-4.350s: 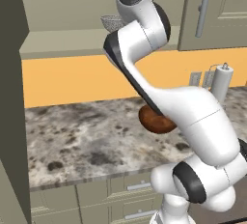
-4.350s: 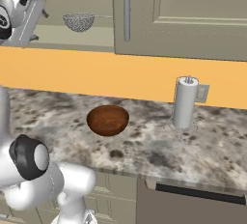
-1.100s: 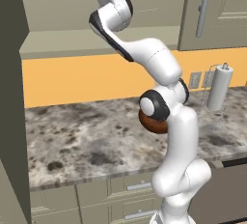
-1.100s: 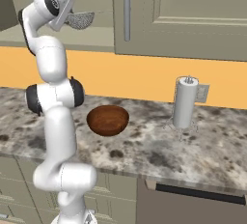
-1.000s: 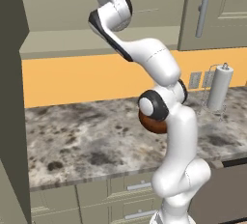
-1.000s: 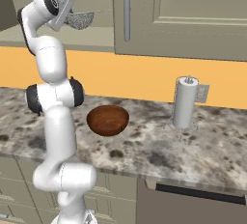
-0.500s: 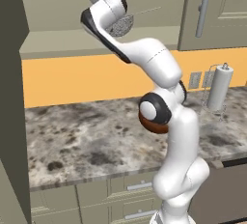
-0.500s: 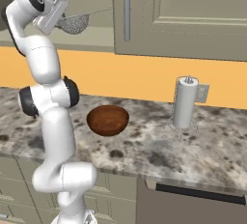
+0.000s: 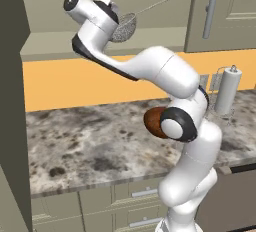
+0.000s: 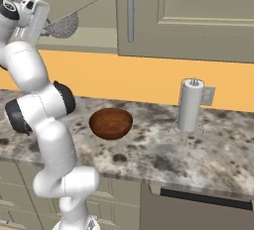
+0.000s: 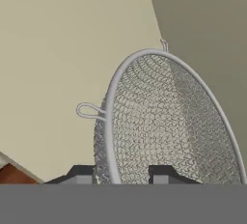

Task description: Open the cabinet and setup a tea strainer by placing it in the bowl upright.

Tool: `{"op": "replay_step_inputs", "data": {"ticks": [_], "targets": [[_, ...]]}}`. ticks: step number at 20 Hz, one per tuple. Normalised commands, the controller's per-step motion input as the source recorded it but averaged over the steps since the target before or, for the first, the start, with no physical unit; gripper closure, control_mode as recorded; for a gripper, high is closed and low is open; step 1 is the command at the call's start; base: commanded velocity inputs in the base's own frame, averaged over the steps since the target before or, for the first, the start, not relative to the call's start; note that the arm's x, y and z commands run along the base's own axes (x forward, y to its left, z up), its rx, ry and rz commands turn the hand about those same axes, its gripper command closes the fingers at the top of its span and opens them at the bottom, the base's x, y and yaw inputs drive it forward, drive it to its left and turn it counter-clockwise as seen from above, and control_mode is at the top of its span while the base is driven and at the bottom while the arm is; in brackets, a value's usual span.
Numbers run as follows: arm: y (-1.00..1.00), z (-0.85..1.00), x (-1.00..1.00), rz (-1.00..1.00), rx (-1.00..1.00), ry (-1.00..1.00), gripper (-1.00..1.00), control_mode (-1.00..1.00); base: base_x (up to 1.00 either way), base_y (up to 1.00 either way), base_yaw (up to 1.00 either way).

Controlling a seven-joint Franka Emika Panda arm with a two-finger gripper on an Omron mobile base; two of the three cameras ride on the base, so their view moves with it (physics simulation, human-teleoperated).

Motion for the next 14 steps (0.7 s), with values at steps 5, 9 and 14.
{"op": "replay_step_inputs", "data": {"ticks": [5, 9, 14], "targets": [[-0.01, -0.08, -0.87, -0.1, -0.03, -0.13, 1.0, -1.0, 0.0, 0.0, 0.0], [-0.12, 0.0, -0.89, -0.19, 0.0, 0.0, 1.0, -1.0, 0.0, 0.0, 0.0], [-0.15, 0.0, -0.92, -0.24, 0.01, 0.0, 1.0, -1.0, 0.0, 0.0, 0.0]]}}
